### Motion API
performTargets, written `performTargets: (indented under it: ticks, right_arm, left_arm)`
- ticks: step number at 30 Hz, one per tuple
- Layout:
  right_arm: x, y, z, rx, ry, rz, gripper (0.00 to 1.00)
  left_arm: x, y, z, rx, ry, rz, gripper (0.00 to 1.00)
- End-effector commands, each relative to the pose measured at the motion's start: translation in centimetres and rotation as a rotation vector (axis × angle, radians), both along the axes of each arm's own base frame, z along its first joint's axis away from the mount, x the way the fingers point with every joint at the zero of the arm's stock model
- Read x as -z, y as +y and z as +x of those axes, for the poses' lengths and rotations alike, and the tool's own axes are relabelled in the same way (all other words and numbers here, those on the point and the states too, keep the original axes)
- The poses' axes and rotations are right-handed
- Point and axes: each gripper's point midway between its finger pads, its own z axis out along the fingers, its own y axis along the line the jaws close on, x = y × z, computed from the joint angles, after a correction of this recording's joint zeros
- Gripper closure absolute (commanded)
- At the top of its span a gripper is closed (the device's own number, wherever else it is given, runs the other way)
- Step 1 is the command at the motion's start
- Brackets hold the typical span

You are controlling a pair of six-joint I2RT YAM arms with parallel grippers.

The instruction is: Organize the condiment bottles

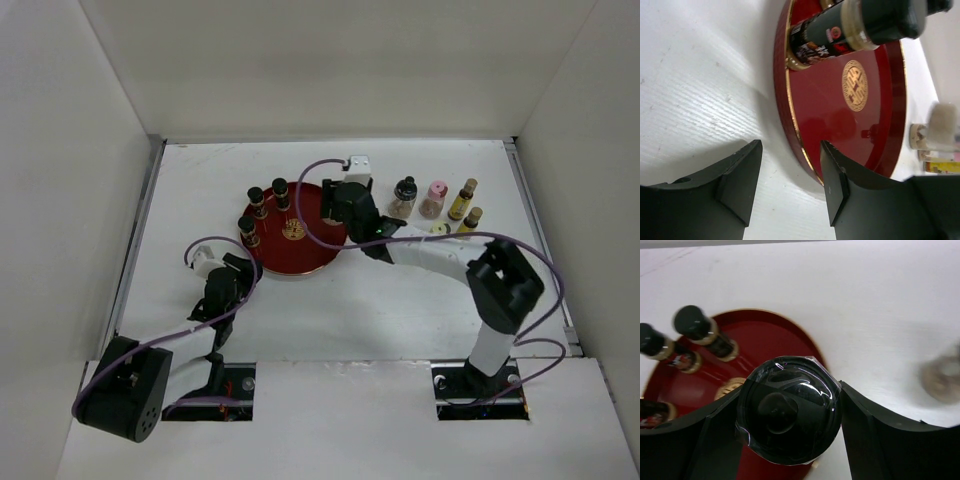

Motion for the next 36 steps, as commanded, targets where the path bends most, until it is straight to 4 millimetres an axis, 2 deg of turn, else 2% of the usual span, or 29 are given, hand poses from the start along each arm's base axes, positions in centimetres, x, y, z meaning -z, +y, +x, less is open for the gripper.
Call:
performTargets:
  ticks: [1,8,12,16,20,25,29,36]
  right_arm:
    - [-3.3,7.1,0.7,-0.129,-0.079,0.122,0.41]
    - [-1.9,15.2,0.6,-0.226,-0.063,0.178,0.41]
    - [-1.0,17.8,0.6,-0.251,-0.066,0.17,0.4]
    - [0.6,19.1,0.8,-0.255,-0.049,0.151,0.4]
    - [1.6,19.4,0.5,-0.249,-0.043,0.131,0.31]
    - [2.0,18.8,0.2,-0.24,-0.03,0.13,0.19]
    - [0.3,17.9,-0.4,-0.239,-0.047,0.15,0.13]
    - [-4.2,15.3,-2.6,-0.249,-0.094,0.207,0.04]
  left_arm:
    - [-2.5,0.1,0.8,-0.011,-0.095,-0.032,0.53]
    - [-2.7,0.8,0.5,-0.036,-0.111,-0.039,0.53]
    - [-2.6,0.9,0.6,-0.041,-0.108,-0.039,0.53]
    - [-2.5,0.7,0.6,-0.03,-0.102,-0.042,0.52]
    - [-2.3,0.7,0.6,-0.031,-0.095,-0.04,0.52]
    - [-2.4,0.6,0.6,-0.027,-0.098,-0.044,0.52]
    - [-2.3,0.5,0.7,-0.025,-0.091,-0.043,0.52]
    - [-2.3,0.5,0.7,-0.023,-0.093,-0.044,0.52]
